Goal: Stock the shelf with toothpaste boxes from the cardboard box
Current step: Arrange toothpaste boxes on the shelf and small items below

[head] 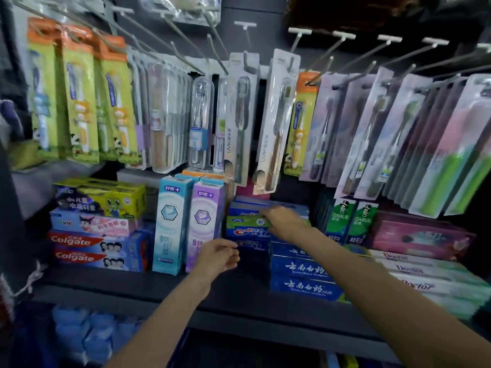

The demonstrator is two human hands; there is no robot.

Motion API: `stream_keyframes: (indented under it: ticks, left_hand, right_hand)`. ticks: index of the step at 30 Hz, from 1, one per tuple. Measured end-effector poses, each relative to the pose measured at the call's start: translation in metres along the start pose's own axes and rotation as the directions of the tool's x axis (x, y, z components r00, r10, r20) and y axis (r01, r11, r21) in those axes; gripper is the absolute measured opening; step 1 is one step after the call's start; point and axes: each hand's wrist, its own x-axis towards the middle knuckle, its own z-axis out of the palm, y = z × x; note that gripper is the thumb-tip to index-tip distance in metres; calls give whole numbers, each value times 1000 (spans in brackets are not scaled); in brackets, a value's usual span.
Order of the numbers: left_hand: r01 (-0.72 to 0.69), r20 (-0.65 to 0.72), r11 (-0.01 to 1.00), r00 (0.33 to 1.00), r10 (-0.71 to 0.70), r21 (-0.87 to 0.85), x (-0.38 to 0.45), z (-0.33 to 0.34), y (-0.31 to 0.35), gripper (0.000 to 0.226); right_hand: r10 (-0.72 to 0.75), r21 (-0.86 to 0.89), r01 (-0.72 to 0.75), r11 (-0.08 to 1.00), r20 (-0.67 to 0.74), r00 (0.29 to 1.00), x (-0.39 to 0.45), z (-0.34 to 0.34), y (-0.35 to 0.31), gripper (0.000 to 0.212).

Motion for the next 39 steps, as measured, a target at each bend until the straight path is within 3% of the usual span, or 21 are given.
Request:
stream_keyframes:
  ticks: [5, 15, 19, 27, 30, 32, 34, 36, 39]
  left_hand:
    - [28, 0, 999, 1000, -28, 24, 5, 7, -6, 19]
    - [87, 27, 993, 996, -89, 80, 1, 16, -11, 18]
    - [89, 31, 990, 995, -92, 107, -4, 12, -17, 19]
    - [-52, 2, 971, 999, 53, 234, -13, 6, -31, 22]
    - [-264, 12, 890, 960, 280, 372, -28, 8, -36, 24]
    - [-460, 76, 736, 868, 491, 496, -46, 2, -44, 24]
    - [-605, 218, 558, 765, 606, 568, -72, -5, -63, 18]
    - [-637, 374, 506, 762, 529, 581, -106, -8, -100, 14]
    - [-493, 517, 538, 847, 119, 684, -143, -13, -187, 20]
  right_hand:
    - [-13, -19, 14, 1000, 62, 998, 6, 0, -2, 38]
    - [64, -62, -63, 996, 9, 998, 4, 1, -18, 14]
    - [63, 1, -63, 998, -48, 997, -5, 4, -20, 28]
    - [-47, 106, 73, 992, -230, 972, -58, -2, -37, 28]
    - [-140, 176, 211, 962, -347, 927, -93, 4, -51, 24]
    - [-215, 187, 300, 935, -372, 903, -124, 19, -60, 21]
    - [-242, 223, 333, 916, -354, 903, -159, 42, -68, 21]
    - [-246, 266, 324, 908, -288, 925, -195, 82, -74, 21]
    - [-189, 367, 219, 904, -115, 975, -242, 166, -82, 23]
